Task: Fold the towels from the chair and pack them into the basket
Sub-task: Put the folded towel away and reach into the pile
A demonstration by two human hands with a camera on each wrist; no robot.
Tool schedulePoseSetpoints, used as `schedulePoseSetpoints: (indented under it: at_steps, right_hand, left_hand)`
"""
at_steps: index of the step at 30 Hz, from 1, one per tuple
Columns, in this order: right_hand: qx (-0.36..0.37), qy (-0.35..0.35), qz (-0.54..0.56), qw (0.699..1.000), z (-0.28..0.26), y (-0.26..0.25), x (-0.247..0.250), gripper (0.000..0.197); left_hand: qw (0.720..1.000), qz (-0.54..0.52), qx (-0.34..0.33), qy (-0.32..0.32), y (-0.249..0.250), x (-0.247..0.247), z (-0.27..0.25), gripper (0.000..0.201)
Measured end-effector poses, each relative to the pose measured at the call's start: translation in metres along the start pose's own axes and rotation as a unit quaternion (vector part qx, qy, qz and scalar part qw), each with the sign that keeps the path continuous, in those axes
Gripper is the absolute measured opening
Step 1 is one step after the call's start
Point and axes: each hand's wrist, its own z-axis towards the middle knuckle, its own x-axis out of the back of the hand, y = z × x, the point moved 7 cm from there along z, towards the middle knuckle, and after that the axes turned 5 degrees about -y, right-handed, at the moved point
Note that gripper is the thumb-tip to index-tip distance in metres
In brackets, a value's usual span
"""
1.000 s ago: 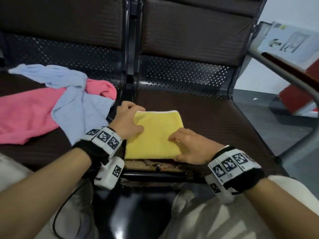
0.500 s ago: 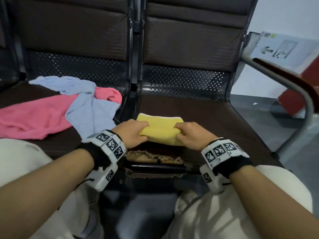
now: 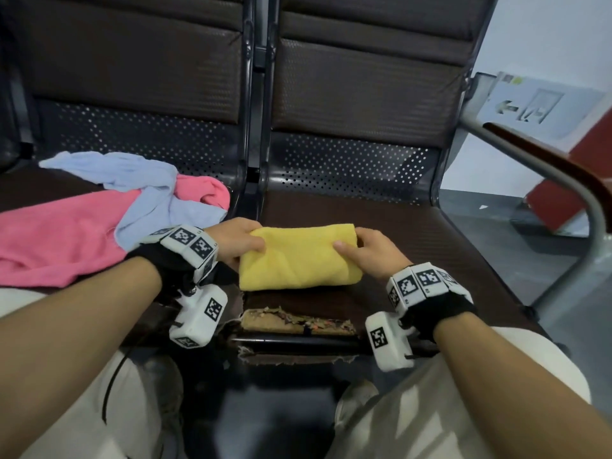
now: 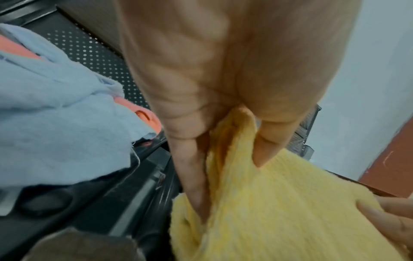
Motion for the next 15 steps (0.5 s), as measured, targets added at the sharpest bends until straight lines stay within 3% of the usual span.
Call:
schedulePoseSetpoints:
  at_steps: [3, 6, 11, 15]
  right_hand:
    - [-0.074, -0.014, 0.010, 0.997, 0.014, 0.011, -0.008, 0.043]
    - [-0.145, -0.035, -0.059, 0.987, 0.023, 0.021, -0.017, 0.049]
    - [-0.216, -0.037, -0.077, 0.973, 0.033, 0.031, -0.021, 0.071]
    - [-0.251, -0.073, -0.112, 0.959, 0.033, 0.035, -0.030, 0.084]
  left_hand:
    - [0.999, -0.018, 0.026, 0.005, -0.007, 0.001, 0.015, 0.019]
    - [0.999, 0.009, 0.047, 0.004, -0.014, -0.001, 0.027, 0.019]
    - [0.991, 0.129, 0.043, 0.020, -0.020, 0.003, 0.035, 0.026]
    - [0.993, 0.104, 0.051, -0.006, -0.025, -0.003, 0.034, 0.029]
